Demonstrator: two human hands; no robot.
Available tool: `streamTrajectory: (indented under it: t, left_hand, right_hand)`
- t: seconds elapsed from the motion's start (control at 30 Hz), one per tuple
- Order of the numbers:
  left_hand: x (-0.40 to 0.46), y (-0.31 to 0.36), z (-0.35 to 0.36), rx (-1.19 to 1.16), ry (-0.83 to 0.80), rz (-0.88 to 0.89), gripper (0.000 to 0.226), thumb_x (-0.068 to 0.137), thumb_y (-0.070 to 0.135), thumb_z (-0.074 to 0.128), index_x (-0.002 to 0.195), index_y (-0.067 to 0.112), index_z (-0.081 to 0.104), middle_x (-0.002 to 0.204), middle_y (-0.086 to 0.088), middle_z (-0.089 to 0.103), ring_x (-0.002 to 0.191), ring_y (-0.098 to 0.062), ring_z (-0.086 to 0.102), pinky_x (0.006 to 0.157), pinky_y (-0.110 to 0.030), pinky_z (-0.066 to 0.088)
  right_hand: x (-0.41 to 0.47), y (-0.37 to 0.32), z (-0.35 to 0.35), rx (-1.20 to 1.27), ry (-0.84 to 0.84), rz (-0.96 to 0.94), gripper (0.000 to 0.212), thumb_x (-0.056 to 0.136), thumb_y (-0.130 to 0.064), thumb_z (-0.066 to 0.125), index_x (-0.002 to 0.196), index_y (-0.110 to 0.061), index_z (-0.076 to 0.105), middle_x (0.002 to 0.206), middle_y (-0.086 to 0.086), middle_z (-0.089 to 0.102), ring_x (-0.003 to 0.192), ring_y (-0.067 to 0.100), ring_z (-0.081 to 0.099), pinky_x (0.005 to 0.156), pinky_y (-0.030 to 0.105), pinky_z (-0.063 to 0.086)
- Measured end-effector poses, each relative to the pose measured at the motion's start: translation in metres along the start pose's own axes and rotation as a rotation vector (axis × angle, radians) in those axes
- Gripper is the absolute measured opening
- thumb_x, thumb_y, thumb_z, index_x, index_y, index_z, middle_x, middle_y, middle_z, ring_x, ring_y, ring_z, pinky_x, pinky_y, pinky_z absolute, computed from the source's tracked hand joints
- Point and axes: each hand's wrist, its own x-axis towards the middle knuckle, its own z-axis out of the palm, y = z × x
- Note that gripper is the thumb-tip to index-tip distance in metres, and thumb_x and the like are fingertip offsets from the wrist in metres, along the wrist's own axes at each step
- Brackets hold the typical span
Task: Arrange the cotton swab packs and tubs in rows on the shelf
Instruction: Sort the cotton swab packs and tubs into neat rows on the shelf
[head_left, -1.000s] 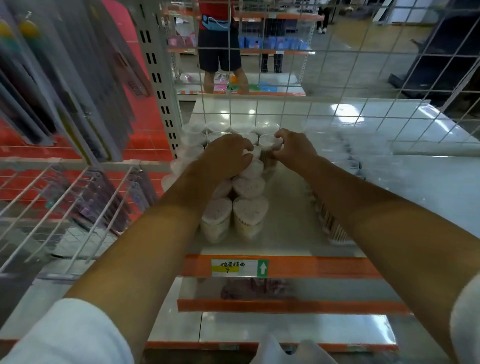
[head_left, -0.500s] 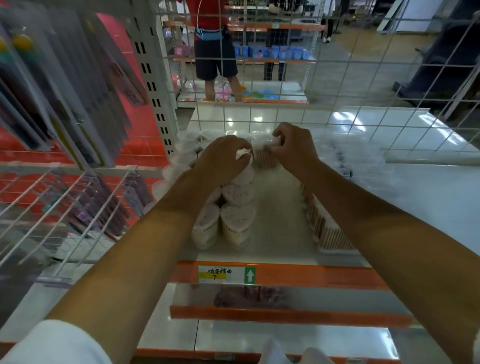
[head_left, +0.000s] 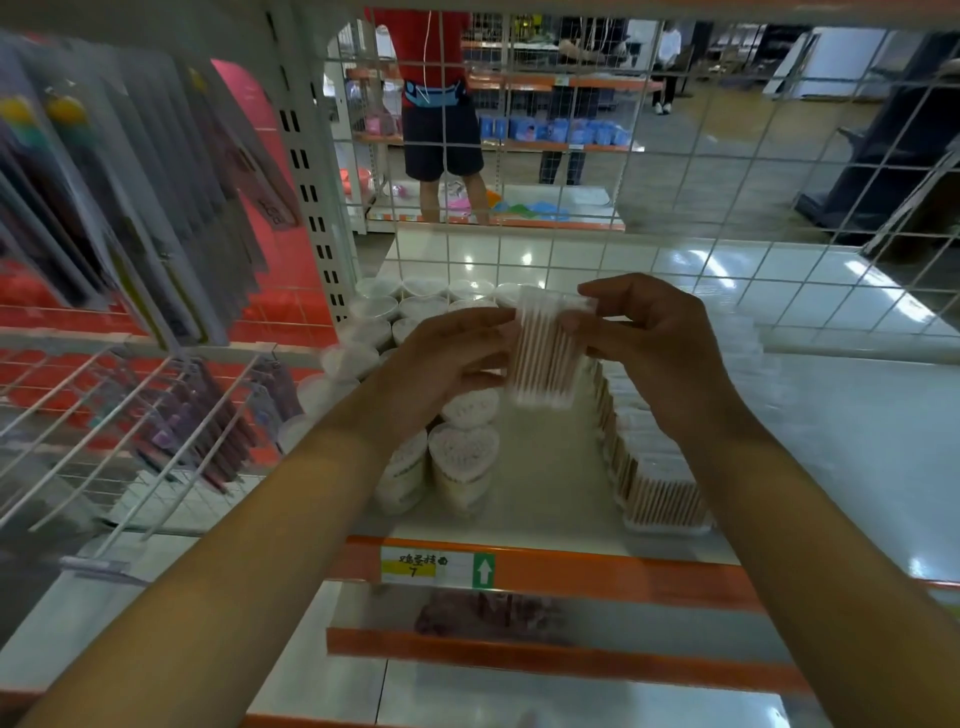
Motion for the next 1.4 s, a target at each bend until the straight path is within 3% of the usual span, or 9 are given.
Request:
streamTrajectory:
  t: [0.13, 0.3, 0.4, 0.47, 0.63, 0.8, 0.93, 1.17, 1.4]
  left_hand:
    - [-0.008, -0.004, 0.000, -0.169, -0.163, -0.053, 0.047, 0.074, 0.037, 0.073, 0.115, 0.014, 0.064, 0.115, -0.015, 0.062, 0.106, -0.030, 0.060, 0.091, -0.040, 0.051]
    - [-0.014, -0.005, 0.006, -0.321, -0.347, -0.076, 0.060, 0.061, 0.038, 0.083, 0.112, 0.010, 0.065, 0.109, -0.010, 0.065, 0.103, -0.025, 0.062, 0.093, -0.041, 0.049]
    - [-0.016, -0.004, 0.012, -0.301, -0.305, -0.076, 0.071, 0.051, 0.037, 0.088, 0.112, 0.009, 0.065, 0.105, -0.010, 0.066, 0.103, -0.025, 0.062, 0.096, -0.046, 0.046]
    - [-0.018, 0.000, 0.015, -0.243, -0.227, -0.061, 0.076, 0.050, 0.034, 0.088, 0.115, 0.009, 0.060, 0.105, -0.010, 0.066, 0.102, -0.026, 0.063, 0.089, -0.042, 0.052]
    - [-0.016, 0.005, 0.030, 0.249, 0.199, 0.063, 0.035, 0.073, 0.023, 0.075, 0.104, 0.028, 0.058, 0.101, -0.001, 0.067, 0.091, -0.016, 0.066, 0.074, -0.026, 0.057]
    - [-0.012, -0.001, 0.042, 0.536, 0.407, 0.190, 0.046, 0.074, 0.031, 0.075, 0.112, 0.033, 0.047, 0.092, 0.018, 0.056, 0.083, 0.002, 0.057, 0.063, -0.005, 0.046]
    - [-0.010, -0.002, 0.050, 0.642, 0.504, 0.277, 0.054, 0.074, 0.033, 0.074, 0.120, 0.020, 0.048, 0.099, 0.013, 0.058, 0.088, -0.004, 0.057, 0.074, -0.019, 0.049]
    - [-0.002, -0.008, 0.047, 0.745, 0.517, 0.324, 0.055, 0.077, 0.032, 0.071, 0.123, 0.013, 0.047, 0.110, -0.001, 0.061, 0.096, -0.015, 0.058, 0.078, -0.031, 0.049]
    - [0.023, -0.011, 0.011, 1.046, 0.352, 0.273, 0.036, 0.088, 0.018, 0.060, 0.123, 0.009, 0.053, 0.114, -0.006, 0.059, 0.102, -0.016, 0.054, 0.074, -0.016, 0.034]
  right_hand:
    - [-0.006, -0.002, -0.004, 0.192, -0.087, -0.004, 0.022, 0.070, -0.002, 0.072, 0.087, -0.015, 0.066, 0.071, -0.009, 0.070, 0.074, 0.004, 0.066, 0.066, 0.016, 0.050]
    - [-0.006, 0.007, -0.005, 0.406, -0.270, 0.037, 0.044, 0.058, -0.040, 0.082, 0.096, -0.020, 0.072, 0.093, -0.001, 0.071, 0.093, 0.019, 0.064, 0.079, 0.032, 0.053]
    - [-0.009, 0.006, -0.003, 0.494, -0.345, 0.069, 0.037, 0.065, -0.035, 0.073, 0.099, -0.020, 0.072, 0.095, 0.002, 0.070, 0.092, 0.021, 0.063, 0.077, 0.034, 0.052]
    - [-0.011, 0.002, -0.004, 0.401, -0.270, 0.082, 0.031, 0.068, -0.030, 0.068, 0.098, -0.023, 0.072, 0.094, 0.000, 0.071, 0.091, 0.020, 0.065, 0.080, 0.036, 0.051]
    - [-0.011, -0.010, -0.005, 0.142, 0.015, 0.071, 0.018, 0.090, -0.013, 0.056, 0.104, -0.020, 0.063, 0.088, -0.004, 0.071, 0.073, 0.012, 0.065, 0.064, 0.026, 0.049]
    - [-0.012, -0.021, 0.004, -0.321, -0.038, -0.046, 0.046, 0.083, -0.035, 0.064, 0.126, -0.023, 0.052, 0.104, -0.008, 0.062, 0.079, 0.001, 0.062, 0.067, 0.016, 0.050]
    - [-0.012, -0.024, 0.011, -0.509, -0.039, -0.166, 0.055, 0.078, -0.036, 0.070, 0.127, -0.019, 0.052, 0.115, 0.000, 0.060, 0.083, 0.010, 0.062, 0.073, 0.022, 0.050]
    - [-0.001, -0.008, 0.021, -0.630, -0.006, -0.225, 0.049, 0.078, -0.030, 0.069, 0.121, -0.010, 0.057, 0.115, 0.011, 0.056, 0.101, 0.023, 0.055, 0.083, 0.042, 0.050]
    - [0.040, 0.031, 0.023, -0.796, -0.053, -0.064, 0.060, 0.077, -0.026, 0.072, 0.129, -0.009, 0.048, 0.125, 0.014, 0.047, 0.107, 0.023, 0.049, 0.082, 0.022, 0.036]
